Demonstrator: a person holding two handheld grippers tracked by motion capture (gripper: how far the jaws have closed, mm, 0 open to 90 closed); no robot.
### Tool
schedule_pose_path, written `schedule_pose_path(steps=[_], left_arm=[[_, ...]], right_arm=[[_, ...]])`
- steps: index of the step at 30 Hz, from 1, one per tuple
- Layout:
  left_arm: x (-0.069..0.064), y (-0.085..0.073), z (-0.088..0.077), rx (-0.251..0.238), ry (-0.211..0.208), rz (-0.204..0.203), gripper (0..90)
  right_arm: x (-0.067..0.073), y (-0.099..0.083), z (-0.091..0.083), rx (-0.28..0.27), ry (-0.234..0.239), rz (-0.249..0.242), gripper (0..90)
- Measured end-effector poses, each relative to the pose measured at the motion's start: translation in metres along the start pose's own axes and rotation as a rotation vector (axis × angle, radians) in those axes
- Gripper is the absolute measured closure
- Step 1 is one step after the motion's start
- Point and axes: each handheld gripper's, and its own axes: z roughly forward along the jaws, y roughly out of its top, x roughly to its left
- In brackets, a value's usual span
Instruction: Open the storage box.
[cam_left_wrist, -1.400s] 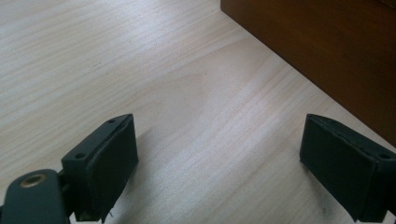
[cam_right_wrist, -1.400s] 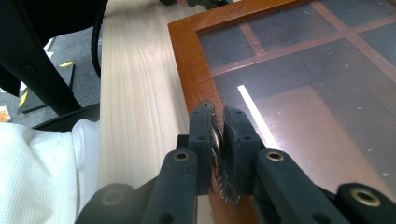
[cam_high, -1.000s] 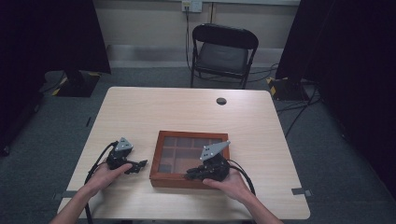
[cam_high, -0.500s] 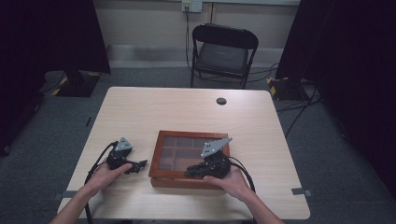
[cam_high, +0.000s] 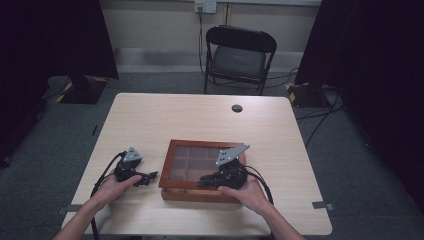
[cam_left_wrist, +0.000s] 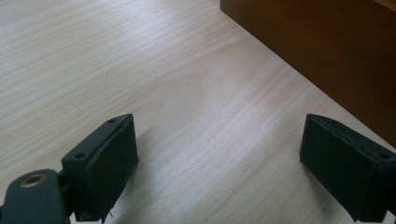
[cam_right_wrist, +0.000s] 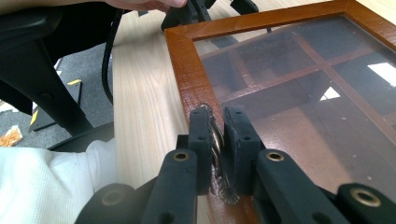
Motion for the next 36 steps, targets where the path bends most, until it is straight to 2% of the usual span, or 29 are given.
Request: schedule_pose_path(steps=[36], left_arm=[[0.000, 0.000, 0.000, 0.000, -0.001, -0.002, 10.5]], right_arm=[[0.001, 0.016, -0.011, -0.006, -0.025, 0.010, 82.4]])
